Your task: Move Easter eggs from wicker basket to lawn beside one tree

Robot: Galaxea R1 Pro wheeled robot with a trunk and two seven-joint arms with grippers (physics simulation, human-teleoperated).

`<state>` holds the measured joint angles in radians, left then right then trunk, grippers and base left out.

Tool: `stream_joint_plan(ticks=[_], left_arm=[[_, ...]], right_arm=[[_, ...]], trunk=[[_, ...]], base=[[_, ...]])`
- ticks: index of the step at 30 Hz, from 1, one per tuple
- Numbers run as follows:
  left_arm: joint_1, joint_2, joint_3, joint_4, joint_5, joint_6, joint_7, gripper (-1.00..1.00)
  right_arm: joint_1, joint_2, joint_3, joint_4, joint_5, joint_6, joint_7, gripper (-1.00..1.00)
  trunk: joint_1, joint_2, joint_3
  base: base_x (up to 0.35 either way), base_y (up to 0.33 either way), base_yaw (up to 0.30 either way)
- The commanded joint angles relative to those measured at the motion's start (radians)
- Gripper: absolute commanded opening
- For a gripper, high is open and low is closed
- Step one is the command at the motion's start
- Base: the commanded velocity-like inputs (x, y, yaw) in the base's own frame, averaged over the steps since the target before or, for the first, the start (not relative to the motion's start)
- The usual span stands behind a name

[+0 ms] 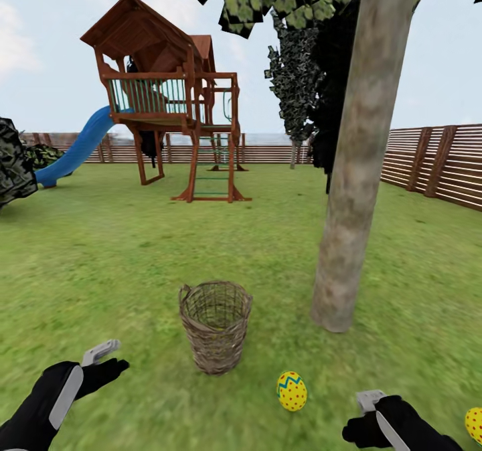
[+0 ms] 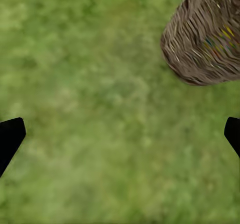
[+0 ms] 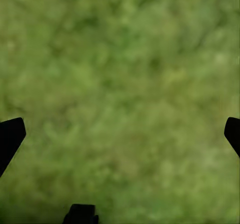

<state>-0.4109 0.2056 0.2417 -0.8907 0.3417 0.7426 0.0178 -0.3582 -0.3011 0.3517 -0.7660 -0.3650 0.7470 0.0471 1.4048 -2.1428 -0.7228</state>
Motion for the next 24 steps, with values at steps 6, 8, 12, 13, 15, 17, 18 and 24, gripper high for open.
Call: stream_joint_plan(ticks=[6,8,12,13,15,17,18,24], left_arm=[[0.0,0.001,0.002,0.005,0.006,0.004,0.001,1.0],[0.0,0.0,0.002,0.005,0.006,0.005,0.001,1.0],[0.0,0.001,0.002,0.006,0.007,0.006,0.001,1.0],[0.0,0.001,0.002,0.006,0.008,0.006,0.001,1.0],[0.0,0.001,0.002,0.006,0.008,0.006,0.001,1.0],[0.0,0.0,0.001,0.007,0.008,0.006,0.001,1.0],[0.0,0.0,0.001,0.007,0.008,0.006,0.001,1.0],[0.0,0.0,0.001,0.009,0.008,0.006,0.001,1.0]], right_arm=[[-0.001,-0.001,0.003,-0.004,0.006,0.005,0.005,1.0],[-0.001,-0.001,0.003,-0.004,0.006,0.005,0.004,1.0],[-0.001,-0.003,0.001,-0.004,0.006,0.005,0.004,1.0],[-0.001,-0.005,0.0,-0.004,0.005,0.005,0.005,1.0],[-0.001,-0.007,0.0,-0.004,0.005,0.005,0.005,1.0],[-0.001,-0.008,0.0,-0.004,0.005,0.005,0.005,1.0],[-0.001,-0.008,0.001,-0.004,0.005,0.005,0.005,1.0],[-0.001,-0.007,0.001,-0.001,0.003,0.005,0.004,1.0]], trunk=[[-0.023,0.042,0.018],[-0.031,0.056,0.024],[-0.046,0.084,0.037],[-0.05,0.091,0.04],[-0.058,0.105,0.046],[-0.065,0.119,0.052],[-0.069,0.126,0.055],[-0.092,0.168,0.074]], base=[[-0.001,0.346,0.0],[0.0,0.346,0.0],[0.0,0.346,0.0],[0.0,0.346,0.0],[0.0,0.346,0.0],[0.0,0.346,0.0],[0.0,0.346,0.0],[0.0,0.346,0.0]])
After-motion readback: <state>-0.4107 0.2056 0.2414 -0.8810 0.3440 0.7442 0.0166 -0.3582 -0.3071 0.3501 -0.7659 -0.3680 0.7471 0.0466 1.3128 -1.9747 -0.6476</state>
